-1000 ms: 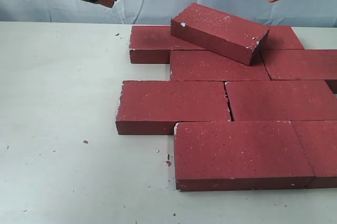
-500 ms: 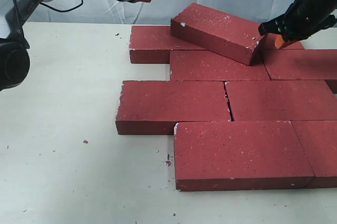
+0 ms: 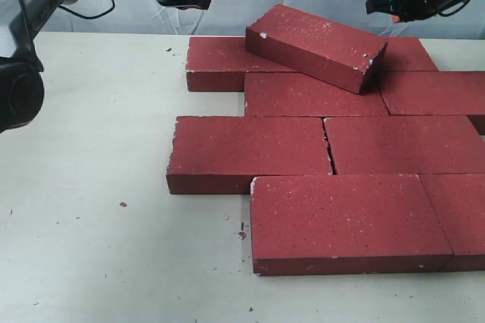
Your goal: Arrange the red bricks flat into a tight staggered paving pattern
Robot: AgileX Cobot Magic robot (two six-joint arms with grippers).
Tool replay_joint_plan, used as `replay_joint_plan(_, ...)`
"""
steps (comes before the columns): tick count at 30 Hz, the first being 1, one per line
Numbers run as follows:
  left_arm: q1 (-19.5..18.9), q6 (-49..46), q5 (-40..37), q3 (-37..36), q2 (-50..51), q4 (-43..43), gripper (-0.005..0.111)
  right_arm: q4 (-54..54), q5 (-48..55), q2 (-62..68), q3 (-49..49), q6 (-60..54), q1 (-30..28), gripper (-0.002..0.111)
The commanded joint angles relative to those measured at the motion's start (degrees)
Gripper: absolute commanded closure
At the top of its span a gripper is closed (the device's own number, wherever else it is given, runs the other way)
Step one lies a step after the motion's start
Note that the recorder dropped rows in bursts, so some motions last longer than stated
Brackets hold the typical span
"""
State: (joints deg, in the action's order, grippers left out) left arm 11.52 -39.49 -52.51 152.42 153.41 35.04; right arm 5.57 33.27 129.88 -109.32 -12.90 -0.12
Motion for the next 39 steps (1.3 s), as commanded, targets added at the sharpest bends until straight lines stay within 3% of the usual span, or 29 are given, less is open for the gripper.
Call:
replay_joint_plan(1, 0.27, 8.87, -6.33, 0.35, -1.77, -12.35, 0.107, 1.97, 9.54, 7.22, -14.16, -0.16, -0.4, 0.109)
replay_joint_plan(4, 0.15, 10.92, -10.75, 0.35, -2.03, -16.88, 0.107, 4.25, 16.22, 12.97, -24.03, -0.43, -0.4, 0.109)
replay_joint_plan(11, -0.66, 10.4, -17.46, 0.35, -3.35, -16.98, 0.107, 6.49, 21.6, 21.34, -38.58, -1.3, 0.94, 0.109)
replay_joint_plan(26, -1.77, 9.01, -17.46, 0.35, -6.72, -14.92, 0.107, 7.55, 28.11, 21.14, -39.42, -6.08, 6.27, 0.109)
replay_joint_plan(36, -2.32, 11.64, -17.46, -1.92, -10.07, -17.36, 0.107, 19.49, 36.69, 13.51, -39.42, -15.26, 10.91, 0.109)
replay_joint_plan(39, -3.36, 11.46, -17.46, -3.83, -10.41, -16.34, 0.107, 15.1, 36.69, 10.83, -39.42, -15.3, 11.88, 0.109)
